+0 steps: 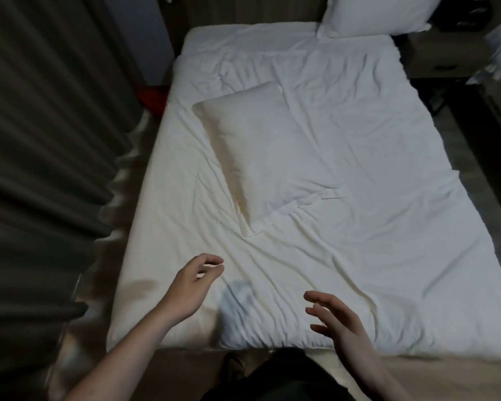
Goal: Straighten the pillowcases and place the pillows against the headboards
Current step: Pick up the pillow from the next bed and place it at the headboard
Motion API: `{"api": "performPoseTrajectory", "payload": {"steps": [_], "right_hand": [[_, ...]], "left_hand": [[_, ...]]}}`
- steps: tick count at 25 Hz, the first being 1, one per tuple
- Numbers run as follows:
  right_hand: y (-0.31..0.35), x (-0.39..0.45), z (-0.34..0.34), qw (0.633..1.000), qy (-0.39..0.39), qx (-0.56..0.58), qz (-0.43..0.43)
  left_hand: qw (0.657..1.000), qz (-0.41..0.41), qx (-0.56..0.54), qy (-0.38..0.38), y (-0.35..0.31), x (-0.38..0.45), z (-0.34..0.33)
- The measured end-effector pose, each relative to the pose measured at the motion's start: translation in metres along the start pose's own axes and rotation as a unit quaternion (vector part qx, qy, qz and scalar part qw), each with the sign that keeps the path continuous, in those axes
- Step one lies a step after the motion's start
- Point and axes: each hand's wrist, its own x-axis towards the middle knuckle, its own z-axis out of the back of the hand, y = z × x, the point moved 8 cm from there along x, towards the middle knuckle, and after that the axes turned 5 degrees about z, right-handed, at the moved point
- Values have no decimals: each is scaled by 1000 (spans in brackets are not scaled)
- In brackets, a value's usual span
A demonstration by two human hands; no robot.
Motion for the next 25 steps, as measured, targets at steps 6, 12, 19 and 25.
{"api": "performPoseTrajectory", "payload": {"steps": [6,12,19,25], "right_hand": [[-12,69,-6,999,-29,-1,-31],[-18,140,-32,998,-49,-18,-38],[-114,193,-65,983,-149,-12,-106],[-167,194,-92,968,-196,-26,-155]], "left_hand": [[992,118,1,50,24,91,-41],[976,164,120,81,31,213,-53],[963,228,94,106,75,359,-108],[941,298,-123,105,102,415,-143]]}}
